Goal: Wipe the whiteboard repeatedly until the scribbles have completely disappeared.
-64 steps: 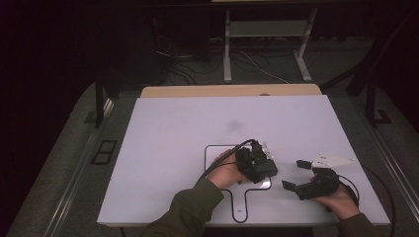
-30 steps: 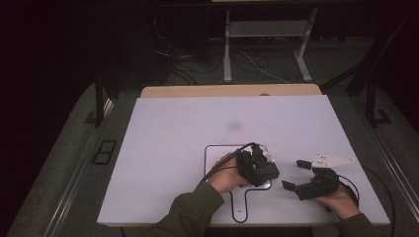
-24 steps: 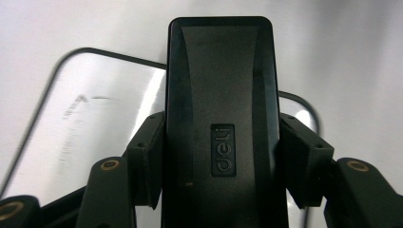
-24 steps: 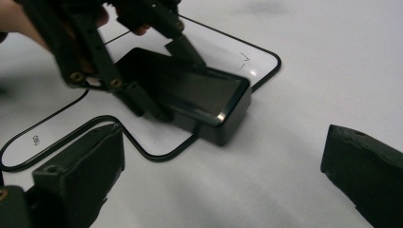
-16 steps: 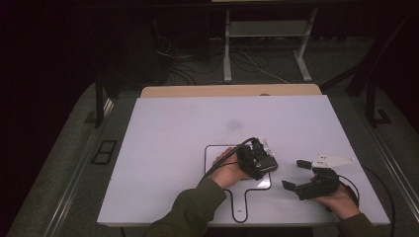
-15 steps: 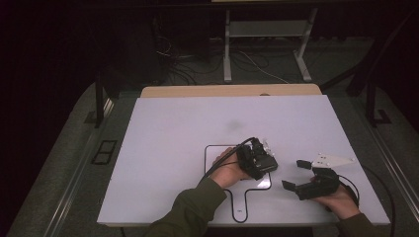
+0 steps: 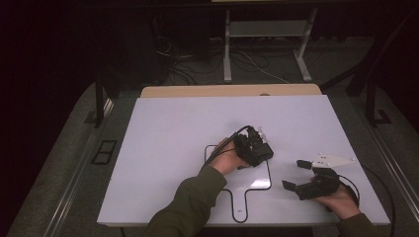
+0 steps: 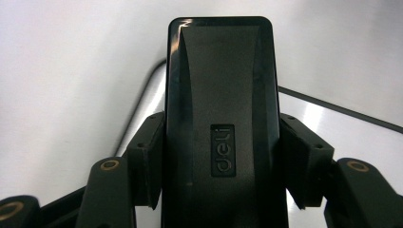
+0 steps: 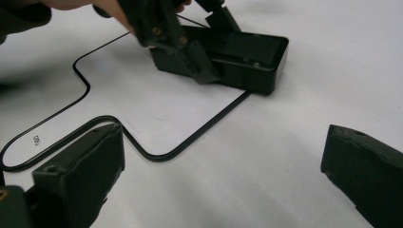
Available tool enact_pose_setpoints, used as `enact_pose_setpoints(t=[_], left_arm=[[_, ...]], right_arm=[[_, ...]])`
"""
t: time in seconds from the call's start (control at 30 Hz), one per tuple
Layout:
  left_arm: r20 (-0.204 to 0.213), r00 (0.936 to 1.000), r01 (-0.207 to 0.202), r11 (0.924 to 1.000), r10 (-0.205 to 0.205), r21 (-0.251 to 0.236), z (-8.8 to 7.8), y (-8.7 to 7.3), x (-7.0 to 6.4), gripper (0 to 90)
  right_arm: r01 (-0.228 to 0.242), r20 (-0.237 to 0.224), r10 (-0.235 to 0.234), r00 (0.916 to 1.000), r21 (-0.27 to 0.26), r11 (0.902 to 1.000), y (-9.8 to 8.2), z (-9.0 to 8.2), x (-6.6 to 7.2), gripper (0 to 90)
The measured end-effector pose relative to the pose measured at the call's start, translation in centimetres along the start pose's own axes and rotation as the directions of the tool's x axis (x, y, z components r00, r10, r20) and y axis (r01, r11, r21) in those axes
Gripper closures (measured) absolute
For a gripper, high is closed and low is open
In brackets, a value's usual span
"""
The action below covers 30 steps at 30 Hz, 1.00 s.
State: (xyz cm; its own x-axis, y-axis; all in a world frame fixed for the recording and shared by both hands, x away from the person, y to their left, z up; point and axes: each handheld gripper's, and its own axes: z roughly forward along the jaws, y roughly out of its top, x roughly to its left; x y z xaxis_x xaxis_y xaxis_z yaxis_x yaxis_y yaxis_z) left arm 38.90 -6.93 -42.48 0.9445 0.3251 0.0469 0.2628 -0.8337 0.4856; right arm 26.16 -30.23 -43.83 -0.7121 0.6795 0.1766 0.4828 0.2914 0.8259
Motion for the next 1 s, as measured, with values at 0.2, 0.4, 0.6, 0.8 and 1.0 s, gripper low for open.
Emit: enact_pose_setpoints(t=[0.2, 0.4, 0.6, 0.8, 1.0], left_arm=[[-0.048, 0.9983, 0.032, 0.9995, -0.031, 0.002, 0.2, 0.3, 1.5, 39.4], [-0.066, 0.9954, 0.070, 0.9974, -0.069, 0.013, 0.2, 0.2, 3.2, 39.4], [-0.054, 0.9964, 0.067, 0.9976, -0.065, 0.021, 0.2, 0.3, 3.1, 39.4], [-0.037, 0.9987, 0.035, 0.9991, -0.034, 0.023, 0.2, 0.4, 2.6, 39.4], [-0.057, 0.9952, 0.082, 0.9963, -0.080, 0.027, -0.1, -0.2, 4.3, 39.5]], right_arm=[[-0.004, -0.001, 0.004, 1.0000, -0.002, 1.0000, 0.0, -0.1, -0.1, 0.0], [-0.003, 0.001, 0.003, 1.0000, -0.005, 1.0000, 0.0, -0.2, -0.1, 0.0], [-0.004, 0.000, 0.004, 1.0000, -0.005, 1.0000, 0.0, -0.2, -0.1, 0.0], [-0.005, 0.001, 0.005, 1.0000, -0.006, 1.0000, 0.0, -0.2, -0.1, 0.0], [-0.007, 0.001, 0.007, 1.0000, -0.008, 0.9999, 0.0, -0.3, -0.2, 0.0]])
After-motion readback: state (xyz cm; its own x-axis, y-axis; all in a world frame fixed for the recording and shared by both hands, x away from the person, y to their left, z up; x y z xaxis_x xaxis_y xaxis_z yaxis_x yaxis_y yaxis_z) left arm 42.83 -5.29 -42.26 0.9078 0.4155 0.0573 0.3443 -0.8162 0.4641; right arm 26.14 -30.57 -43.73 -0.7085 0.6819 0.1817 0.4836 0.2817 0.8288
